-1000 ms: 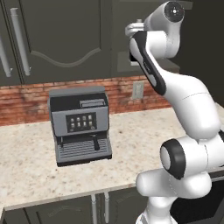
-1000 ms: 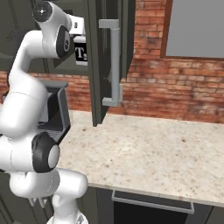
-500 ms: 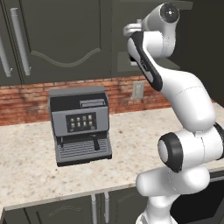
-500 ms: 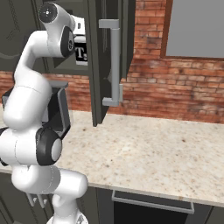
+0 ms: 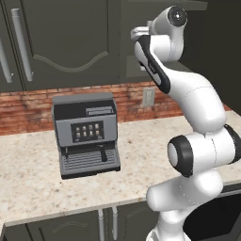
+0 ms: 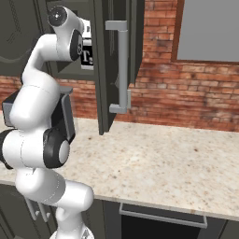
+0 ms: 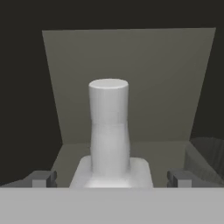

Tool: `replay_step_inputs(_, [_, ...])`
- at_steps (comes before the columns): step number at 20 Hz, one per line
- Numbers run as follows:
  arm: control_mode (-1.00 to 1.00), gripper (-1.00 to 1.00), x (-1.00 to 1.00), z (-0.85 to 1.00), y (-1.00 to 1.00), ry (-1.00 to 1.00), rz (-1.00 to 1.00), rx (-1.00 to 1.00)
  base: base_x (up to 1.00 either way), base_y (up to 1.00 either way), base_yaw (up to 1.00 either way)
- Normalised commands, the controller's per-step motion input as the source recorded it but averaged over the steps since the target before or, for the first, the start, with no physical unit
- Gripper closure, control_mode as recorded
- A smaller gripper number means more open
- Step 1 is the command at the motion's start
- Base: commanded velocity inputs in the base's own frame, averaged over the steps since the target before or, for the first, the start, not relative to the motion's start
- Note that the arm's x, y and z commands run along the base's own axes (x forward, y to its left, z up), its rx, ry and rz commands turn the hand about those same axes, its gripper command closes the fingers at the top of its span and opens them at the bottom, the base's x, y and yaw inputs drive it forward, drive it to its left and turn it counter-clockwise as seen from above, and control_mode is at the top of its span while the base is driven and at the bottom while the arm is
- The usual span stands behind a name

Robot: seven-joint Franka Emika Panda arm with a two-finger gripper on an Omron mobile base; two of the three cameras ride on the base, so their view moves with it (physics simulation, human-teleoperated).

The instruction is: There is a bowl on the dining counter. Grab a lemon wedge from the fridge and place it in the bowl. Then get the liquor bottle and glass cup from the cabinet and place them next to the bowl.

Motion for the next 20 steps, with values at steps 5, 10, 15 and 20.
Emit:
replay_step_inputs(5, [-1.00, -1.00, 0.29, -0.08, 0.00, 0.00, 0.00, 0.00, 0.00, 0.00, 0.00])
replay_step_inputs(10, [-1.00, -1.00, 0.28, -0.06, 0.00, 0.00, 0.00, 0.00, 0.00, 0.00, 0.00])
replay_step_inputs(15, [-1.00, 1.00, 0.11, -0.01, 0.00, 0.00, 0.00, 0.00, 0.00, 0.00, 0.00])
replay_step_inputs(20, [-1.00, 1.00, -0.31, 0.00, 0.00, -0.05, 0.00, 0.00, 0.00, 0.00, 0.00])
